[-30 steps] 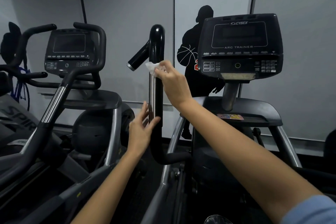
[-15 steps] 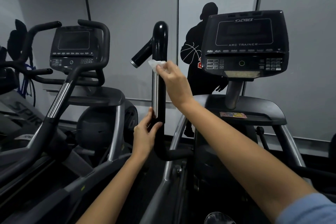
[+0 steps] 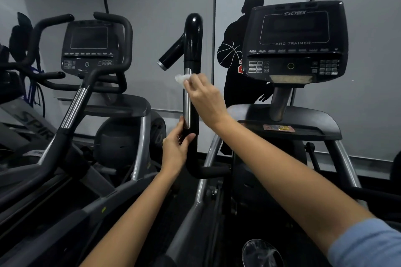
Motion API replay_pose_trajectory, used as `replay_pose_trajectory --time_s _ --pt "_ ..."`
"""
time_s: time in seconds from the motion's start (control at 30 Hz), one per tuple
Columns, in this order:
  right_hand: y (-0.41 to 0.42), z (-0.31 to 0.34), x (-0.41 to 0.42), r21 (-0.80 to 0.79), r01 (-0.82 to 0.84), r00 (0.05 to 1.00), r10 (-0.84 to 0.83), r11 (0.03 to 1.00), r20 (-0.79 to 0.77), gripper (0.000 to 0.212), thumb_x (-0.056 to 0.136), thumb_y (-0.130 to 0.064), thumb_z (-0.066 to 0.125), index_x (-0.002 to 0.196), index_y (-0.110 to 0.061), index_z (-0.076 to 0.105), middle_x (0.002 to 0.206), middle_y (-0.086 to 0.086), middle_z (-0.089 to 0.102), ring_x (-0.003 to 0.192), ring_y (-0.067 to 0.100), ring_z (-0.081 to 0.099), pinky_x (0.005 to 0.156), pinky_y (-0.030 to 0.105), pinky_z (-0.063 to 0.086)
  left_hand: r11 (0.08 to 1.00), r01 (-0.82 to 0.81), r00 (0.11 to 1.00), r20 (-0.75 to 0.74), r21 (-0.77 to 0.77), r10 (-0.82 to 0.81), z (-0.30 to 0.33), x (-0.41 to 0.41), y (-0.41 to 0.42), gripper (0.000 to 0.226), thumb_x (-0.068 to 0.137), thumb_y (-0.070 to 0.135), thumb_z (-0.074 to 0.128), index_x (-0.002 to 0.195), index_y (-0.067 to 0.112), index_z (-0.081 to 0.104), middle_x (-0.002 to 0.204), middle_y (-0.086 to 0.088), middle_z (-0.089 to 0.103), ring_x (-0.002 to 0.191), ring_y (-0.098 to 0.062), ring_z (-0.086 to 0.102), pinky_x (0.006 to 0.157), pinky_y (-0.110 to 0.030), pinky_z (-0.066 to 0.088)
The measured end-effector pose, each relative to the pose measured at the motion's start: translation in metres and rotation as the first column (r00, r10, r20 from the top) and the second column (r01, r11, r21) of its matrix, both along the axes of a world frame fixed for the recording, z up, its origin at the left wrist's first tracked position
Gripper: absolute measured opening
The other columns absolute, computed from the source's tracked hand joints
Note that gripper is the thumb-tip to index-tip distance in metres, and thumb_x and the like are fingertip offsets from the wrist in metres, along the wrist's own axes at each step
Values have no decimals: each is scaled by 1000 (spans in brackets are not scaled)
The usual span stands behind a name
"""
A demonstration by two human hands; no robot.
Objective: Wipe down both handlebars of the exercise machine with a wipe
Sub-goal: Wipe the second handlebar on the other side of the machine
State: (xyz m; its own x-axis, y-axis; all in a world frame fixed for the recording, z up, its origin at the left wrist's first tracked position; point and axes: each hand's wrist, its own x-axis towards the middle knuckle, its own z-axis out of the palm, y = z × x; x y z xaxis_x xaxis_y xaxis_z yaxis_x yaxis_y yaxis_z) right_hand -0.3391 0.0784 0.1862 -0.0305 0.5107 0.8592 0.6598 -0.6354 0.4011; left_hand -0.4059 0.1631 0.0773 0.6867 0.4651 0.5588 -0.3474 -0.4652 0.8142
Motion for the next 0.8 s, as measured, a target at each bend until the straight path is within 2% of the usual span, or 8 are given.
replay_pose_trajectory --time_s 0.1,0.2,0.33,0.53,0.6,0.67,0.73,0.8 --pt "-6 -43 -1 -121 -46 998 41 992 -42 37 84 1 36 112 5 61 109 15 62 103 26 60 81 27 56 1000 1 1000 16 20 -1 -2 -5 -1 60 86 13 64 140 15 38 130 2 55 119 -7 53 101 -22 41" --pt "-9 -59 -2 -130 -10 994 -4 992 -108 49 86 0 24 128 7 48 135 23 49 127 34 46 103 38 44 1000 4 1000 7 -4 -4 -11 -9 -2 63 85 12 65 141 11 35 133 -4 53 120 -8 51 101 -19 40" --pt "-4 -47 -3 -64 -54 952 32 996 -305 61 80 5 16 139 6 31 147 25 30 138 35 27 105 41 41 1000 -17 1000 -8 -11 16 -20 -10 -3 57 86 12 64 138 13 40 121 3 58 111 -1 53 92 -9 40" --pt "-17 -94 -20 -25 -218 830 171 976 -531 73 81 8 52 145 4 15 154 19 7 142 29 8 98 22 40 999 -33 999 -6 27 33 -19 -9 -2 52 86 10 63 135 13 44 120 6 59 109 -2 55 89 -5 41" --pt "-11 -80 -18 -8 -201 822 164 979 -546 71 88 7 41 147 -2 2 155 12 -9 144 24 -6 105 12 19 999 -36 999 -11 20 37 -18 -9 -2 53 87 9 62 136 11 43 118 7 57 109 -2 54 86 -2 40" --pt "-1 -52 -13 45 -185 799 177 982 -574 65 93 4 31 146 -4 -5 155 9 -15 144 19 -14 102 0 -9 999 -40 999 -23 7 40 -18 -9 -1 55 86 10 63 137 11 41 117 7 58 108 -2 54 87 -4 40" --pt "8 -24 -6 127 -187 778 226 974 -586 60 97 -1 29 147 -5 -4 156 9 -14 144 18 -15 96 -6 -15 999 -36 999 -36 6 37 -19 -8 0 57 86 11 63 138 13 40 116 5 61 109 -3 55 92 -12 41" --pt "11 -17 -1 166 -203 771 262 965 -580 56 100 -8 27 147 -5 -4 156 9 -13 144 17 -15 98 -4 -15 1000 -31 999 -40 1 31 -18 -8 0 57 86 10 63 138 13 40 116 4 62 109 -2 55 93 -15 41"
